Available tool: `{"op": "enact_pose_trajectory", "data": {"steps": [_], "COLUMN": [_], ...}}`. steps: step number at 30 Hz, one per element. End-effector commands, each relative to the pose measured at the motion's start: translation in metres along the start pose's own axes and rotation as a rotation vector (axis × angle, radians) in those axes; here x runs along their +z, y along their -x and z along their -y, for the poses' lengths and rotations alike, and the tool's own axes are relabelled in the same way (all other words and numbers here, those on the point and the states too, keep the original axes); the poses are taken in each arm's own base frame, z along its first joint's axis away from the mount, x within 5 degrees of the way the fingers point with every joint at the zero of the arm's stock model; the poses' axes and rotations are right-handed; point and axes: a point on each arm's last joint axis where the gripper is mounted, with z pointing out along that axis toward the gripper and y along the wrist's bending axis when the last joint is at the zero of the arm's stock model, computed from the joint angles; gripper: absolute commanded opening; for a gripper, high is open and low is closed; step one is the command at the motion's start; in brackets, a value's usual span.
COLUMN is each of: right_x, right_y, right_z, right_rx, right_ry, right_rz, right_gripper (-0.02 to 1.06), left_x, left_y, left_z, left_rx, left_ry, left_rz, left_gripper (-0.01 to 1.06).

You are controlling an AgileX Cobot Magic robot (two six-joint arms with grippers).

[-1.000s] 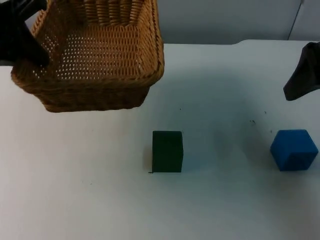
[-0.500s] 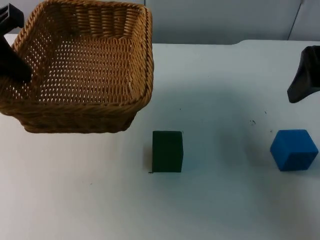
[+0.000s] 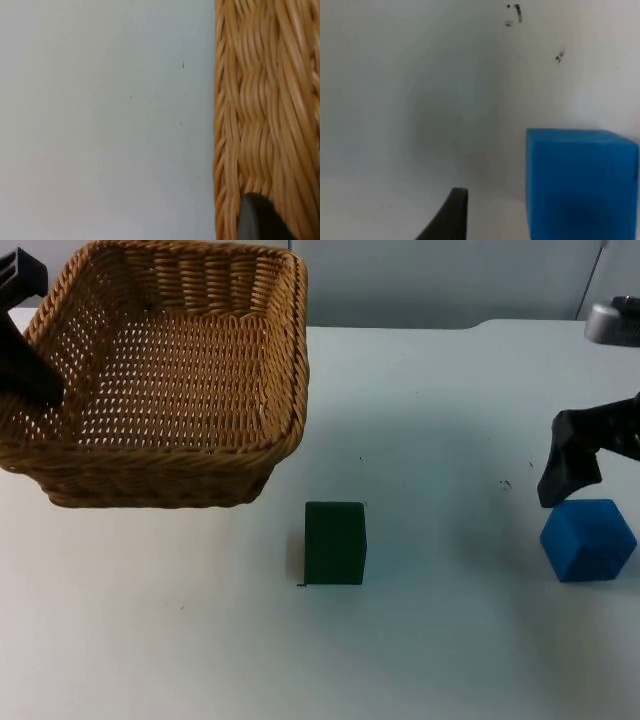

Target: Pick up the basket with the left hand and place the blue cube into the basket with the right hand.

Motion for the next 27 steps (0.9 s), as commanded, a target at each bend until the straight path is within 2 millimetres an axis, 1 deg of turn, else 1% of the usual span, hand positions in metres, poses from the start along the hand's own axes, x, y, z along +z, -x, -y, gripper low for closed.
{"op": "enact_pose_trajectory", "data": {"steps": [1,5,6,10,14,21,23,25,26,27], "right_x": [0.007,0.022,0.022,0.034,0.040,0.042,0.042,0.042,0.042,0.042], "right_y": [0.003,0.002,0.002,0.001,0.002,0.002,0.002,0.002,0.002,0.002], "right_z": [-0.004,-0.008,-0.008,-0.007,-0.007,-0.006,-0.006,-0.006,-0.006,-0.006], "right_rx": [-0.003,0.015,0.015,0.037,0.038,0.046,0.046,0.050,0.050,0.066], "right_ry": [0.003,0.004,0.004,-0.001,-0.003,-0.011,-0.011,-0.011,-0.011,-0.013], "right_rz": [0.022,0.020,0.020,0.006,0.016,0.019,0.021,0.022,0.022,0.022], "right_gripper": [1.03,1.03,1.03,1.03,1.03,1.03,1.01,0.94,0.94,0.86], "left_x": [-0.004,-0.004,-0.004,-0.004,-0.004,-0.004,-0.004,-0.004,-0.004,-0.004], "left_y": [0.000,0.000,0.000,-0.001,-0.001,-0.001,-0.001,-0.001,-0.001,-0.001], "left_z": [0.004,0.005,0.005,0.005,0.005,0.005,0.005,0.005,0.005,0.005], "left_rx": [-0.004,-0.006,-0.006,-0.003,-0.003,-0.003,-0.003,-0.003,-0.003,-0.003], "left_ry": [-0.023,-0.027,-0.027,-0.026,-0.026,-0.026,-0.026,-0.029,-0.029,-0.031], "left_rz": [0.007,0.004,0.004,0.001,0.001,0.001,0.001,-0.003,-0.003,-0.005], "left_gripper": [0.00,0.00,0.00,0.00,0.00,0.00,0.00,0.00,0.00,0.00]}}
